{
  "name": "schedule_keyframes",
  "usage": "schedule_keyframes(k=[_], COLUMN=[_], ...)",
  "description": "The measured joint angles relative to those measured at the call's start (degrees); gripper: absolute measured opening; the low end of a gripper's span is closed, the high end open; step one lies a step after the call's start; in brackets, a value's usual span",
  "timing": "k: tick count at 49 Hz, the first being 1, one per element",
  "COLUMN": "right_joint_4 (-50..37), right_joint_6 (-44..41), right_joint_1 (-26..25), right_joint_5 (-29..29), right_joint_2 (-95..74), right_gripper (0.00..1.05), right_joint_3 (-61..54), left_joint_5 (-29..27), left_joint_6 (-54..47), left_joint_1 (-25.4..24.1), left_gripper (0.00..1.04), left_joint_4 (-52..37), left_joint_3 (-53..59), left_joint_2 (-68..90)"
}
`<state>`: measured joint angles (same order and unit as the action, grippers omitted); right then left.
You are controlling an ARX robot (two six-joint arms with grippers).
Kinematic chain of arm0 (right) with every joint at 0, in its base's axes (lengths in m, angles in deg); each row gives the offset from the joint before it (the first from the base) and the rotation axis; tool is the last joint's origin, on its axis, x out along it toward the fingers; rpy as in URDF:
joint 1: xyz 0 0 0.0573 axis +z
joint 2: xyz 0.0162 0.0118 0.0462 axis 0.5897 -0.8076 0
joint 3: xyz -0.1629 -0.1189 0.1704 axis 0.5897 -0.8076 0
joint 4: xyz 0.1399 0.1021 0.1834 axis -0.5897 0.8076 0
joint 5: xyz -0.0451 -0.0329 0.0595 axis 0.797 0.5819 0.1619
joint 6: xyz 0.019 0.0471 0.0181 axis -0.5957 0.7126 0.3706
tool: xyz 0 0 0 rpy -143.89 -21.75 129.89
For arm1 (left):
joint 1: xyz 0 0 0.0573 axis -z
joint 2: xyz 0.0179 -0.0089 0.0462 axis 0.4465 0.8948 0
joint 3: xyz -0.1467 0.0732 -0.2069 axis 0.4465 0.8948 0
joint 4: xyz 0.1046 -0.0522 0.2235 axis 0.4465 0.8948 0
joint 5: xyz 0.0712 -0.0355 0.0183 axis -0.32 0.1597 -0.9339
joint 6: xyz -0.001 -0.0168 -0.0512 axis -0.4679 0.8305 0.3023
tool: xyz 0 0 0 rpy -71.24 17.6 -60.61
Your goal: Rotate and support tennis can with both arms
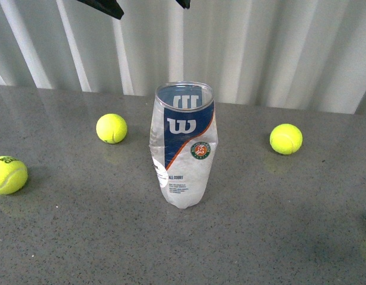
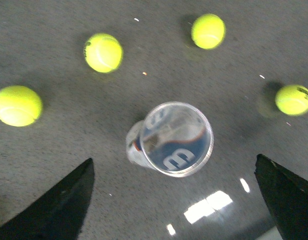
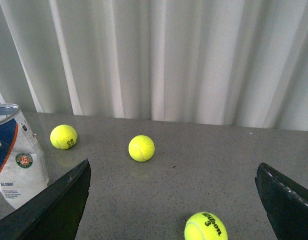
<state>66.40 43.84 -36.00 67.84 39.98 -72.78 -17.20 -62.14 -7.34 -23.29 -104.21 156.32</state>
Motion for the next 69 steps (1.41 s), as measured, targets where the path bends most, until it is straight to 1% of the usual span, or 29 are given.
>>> schedule_keyframes(k=[1, 3, 5, 6, 7, 8, 9, 11, 13, 15, 18, 19, 22, 23, 25, 26, 36, 47, 55, 60, 64, 69], right_joint_4=[0.0, 0.0, 0.0, 0.0, 0.0, 0.0, 0.0, 0.0, 0.0, 0.0, 0.0, 0.0, 0.0, 0.0, 0.0, 0.0, 0.0, 0.0, 0.0, 0.0, 0.0, 0.0], right_joint_6=[0.0, 0.0, 0.0, 0.0, 0.0, 0.0, 0.0, 0.0, 0.0, 0.0, 0.0, 0.0, 0.0, 0.0, 0.0, 0.0, 0.0, 0.0, 0.0, 0.0, 0.0, 0.0], right_joint_1=[0.0, 0.0, 0.0, 0.0, 0.0, 0.0, 0.0, 0.0, 0.0, 0.0, 0.0, 0.0, 0.0, 0.0, 0.0, 0.0, 0.0, 0.0, 0.0, 0.0, 0.0, 0.0], right_joint_5=[0.0, 0.0, 0.0, 0.0, 0.0, 0.3, 0.3, 0.3, 0.2, 0.0, 0.0, 0.0, 0.0, 0.0, 0.0, 0.0, 0.0, 0.0, 0.0, 0.0, 0.1, 0.0], right_joint_2=[0.0, 0.0, 0.0, 0.0, 0.0, 0.0, 0.0, 0.0, 0.0, 0.0, 0.0, 0.0, 0.0, 0.0, 0.0, 0.0, 0.0, 0.0, 0.0, 0.0, 0.0, 0.0], right_gripper=[0.98, 0.98, 0.98, 0.98, 0.98, 0.98, 0.98, 0.98, 0.98, 0.98, 0.98, 0.98, 0.98, 0.98, 0.98, 0.98, 0.98, 0.98, 0.98, 0.98, 0.98, 0.98], right_joint_3=[0.0, 0.0, 0.0, 0.0, 0.0, 0.0, 0.0, 0.0, 0.0, 0.0, 0.0, 0.0, 0.0, 0.0, 0.0, 0.0, 0.0, 0.0, 0.0, 0.0, 0.0, 0.0], left_joint_5=[-2.0, -12.9, -22.0, -26.5, -28.7, -30.8, -31.2, -30.9, -30.0, -29.6, -28.9, -28.7, -27.2, -26.9, -25.8, -25.3, -23.0, -20.8, -19.5, -15.6, -15.5, -15.3], left_joint_6=[0.2, 0.8, 1.1, 1.3, 1.3, 1.4, 1.5, 1.7, 1.8, 2.0, 2.3, 2.4, 2.4, 2.4, 2.4, 2.7, 2.6, 2.6, 2.6, 2.6, 2.6, 2.6], left_joint_1=[0.5, 1.1, 1.3, 1.2, 1.0, 0.4, -0.4, -1.9, -3.5, -4.7, -6.4, -6.7, -7.6, -7.6, -8.0, -8.2, -10.9, -13.2, -14.5, -18.0, -19.0, -19.0], left_gripper=[0.96, 0.89, 0.82, 0.76, 0.73, 0.67, 0.62, 0.53, 0.44, 0.37, 0.26, 0.24, 0.14, 0.12, 0.05, 0.04, 0.04, 0.04, 0.04, 0.04, 0.04, 0.04], left_joint_4=[-3.5, -15.9, -28.3, -37.4, -43.4, -52.7, -61.7, -73.9, -80.7, -83.8, -86.1, -86.5, -87.8, -88.0, -88.7, -89.0, -91.0, -91.0, -89.8, -88.1, -86.4, -84.8], left_joint_3=[2.0, 9.4, 17.9, 24.5, 28.6, 34.6, 40.0, 47.3, 53.4, 57.5, 63.1, 63.9, 68.6, 69.4, 71.9, 73.1, 81.2, 88.1, 91.7, 93.8, 95.2, 96.3], left_joint_2=[-0.6, -3.6, -7.1, -9.9, -11.7, -14.2, -16.5, -20.2, -23.6, -26.0, -28.7, -29.0, -30.9, -31.2, -32.4, -33.0, -39.8, -46.3, -51.5, -54.9, -58.0, -60.8])
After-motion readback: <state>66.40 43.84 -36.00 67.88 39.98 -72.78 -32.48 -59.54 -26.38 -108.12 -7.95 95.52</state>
